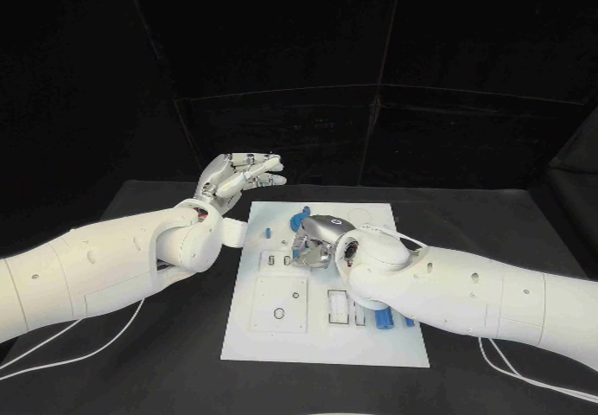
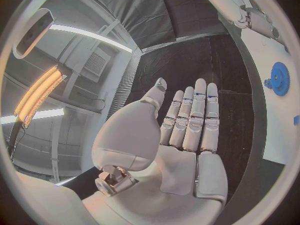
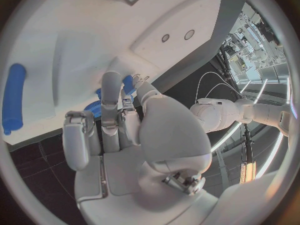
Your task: Assemble the parts on the task board
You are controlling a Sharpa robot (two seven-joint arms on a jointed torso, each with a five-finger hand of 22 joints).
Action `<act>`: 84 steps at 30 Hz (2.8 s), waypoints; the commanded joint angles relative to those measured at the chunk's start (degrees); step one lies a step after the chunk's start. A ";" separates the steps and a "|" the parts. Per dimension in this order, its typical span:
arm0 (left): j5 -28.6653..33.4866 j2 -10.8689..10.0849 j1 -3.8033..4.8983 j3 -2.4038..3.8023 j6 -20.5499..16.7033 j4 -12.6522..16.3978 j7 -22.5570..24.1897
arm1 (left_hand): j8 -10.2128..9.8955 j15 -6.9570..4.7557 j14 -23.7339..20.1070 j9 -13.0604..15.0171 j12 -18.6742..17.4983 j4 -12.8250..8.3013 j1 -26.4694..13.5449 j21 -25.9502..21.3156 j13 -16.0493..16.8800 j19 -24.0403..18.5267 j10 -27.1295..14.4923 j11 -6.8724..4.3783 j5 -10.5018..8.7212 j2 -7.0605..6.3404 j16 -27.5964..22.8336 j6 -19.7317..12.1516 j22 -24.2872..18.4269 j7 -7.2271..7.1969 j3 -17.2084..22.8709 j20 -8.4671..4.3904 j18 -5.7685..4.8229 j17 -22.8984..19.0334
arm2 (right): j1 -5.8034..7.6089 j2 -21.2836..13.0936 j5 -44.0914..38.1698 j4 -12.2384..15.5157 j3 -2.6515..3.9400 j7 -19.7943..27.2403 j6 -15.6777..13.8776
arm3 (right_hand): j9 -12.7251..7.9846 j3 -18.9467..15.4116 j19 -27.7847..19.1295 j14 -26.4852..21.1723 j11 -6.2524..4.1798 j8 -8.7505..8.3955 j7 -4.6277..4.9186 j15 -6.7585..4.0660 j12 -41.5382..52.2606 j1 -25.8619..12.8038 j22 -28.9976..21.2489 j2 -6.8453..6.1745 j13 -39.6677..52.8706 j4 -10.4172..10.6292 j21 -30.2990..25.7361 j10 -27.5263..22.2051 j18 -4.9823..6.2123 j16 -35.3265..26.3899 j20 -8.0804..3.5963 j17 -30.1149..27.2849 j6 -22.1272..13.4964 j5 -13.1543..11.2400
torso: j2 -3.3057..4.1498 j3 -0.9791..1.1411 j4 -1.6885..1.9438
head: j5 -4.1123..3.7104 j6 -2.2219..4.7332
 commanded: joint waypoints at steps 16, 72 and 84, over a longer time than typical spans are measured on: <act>0.15 0.10 0.11 0.06 0.82 -0.05 -0.09 | -0.28 0.00 0.27 -0.03 -0.30 -0.33 -0.18 -0.06 -0.04 0.52 0.48 0.00 0.15 0.42 -0.09 0.35 -0.07 0.12 -0.03 -0.13 0.47 0.07 | -0.43 0.38 -1.01 -0.58 -0.03 0.18 2.40 | 0.02 0.25 5.95 0.02 1.08 -1.62 1.06 0.49 -1.12 -0.52 15.10 -2.35 3.80 -0.57 0.31 -1.21 -0.87 -0.23 0.12 -0.06 -2.36 0.26 | -0.01 -0.04 0.03 | 0.07 -0.21; -14.26 -0.74 0.10 0.06 -0.23 -1.98 -19.62 | 0.69 -6.75 21.46 0.53 2.64 0.05 -2.79 8.07 1.76 17.04 12.76 -5.44 0.29 -0.27 10.71 6.48 2.84 -4.34 -1.43 -6.73 0.57 8.21 | 3.53 -16.33 8.07 14.61 0.25 24.93 -11.24 | 0.01 -6.00 5.95 -0.22 3.01 -2.88 3.06 2.11 -3.54 1.90 15.10 -6.55 1.29 6.95 0.31 -4.08 -0.87 0.23 1.84 0.13 -11.18 -1.17 | -0.39 0.05 -0.28 | 0.60 0.35; -39.36 1.24 1.69 0.08 18.85 -4.02 -50.74 | 7.83 -10.47 24.63 5.61 22.86 9.79 -7.71 29.90 18.10 30.47 15.73 -9.02 0.49 -0.54 74.01 6.45 20.29 -8.16 -7.25 -11.45 -1.14 74.18 | 9.86 -26.44 25.49 14.12 0.56 23.27 -8.89 | 0.00 -5.83 5.95 -0.25 2.75 -2.52 2.82 1.88 -3.82 2.62 15.10 -5.22 0.97 6.89 0.31 -4.25 -0.87 0.26 1.61 0.13 -10.33 1.89 | -1.56 0.54 -0.67 | 0.97 -0.26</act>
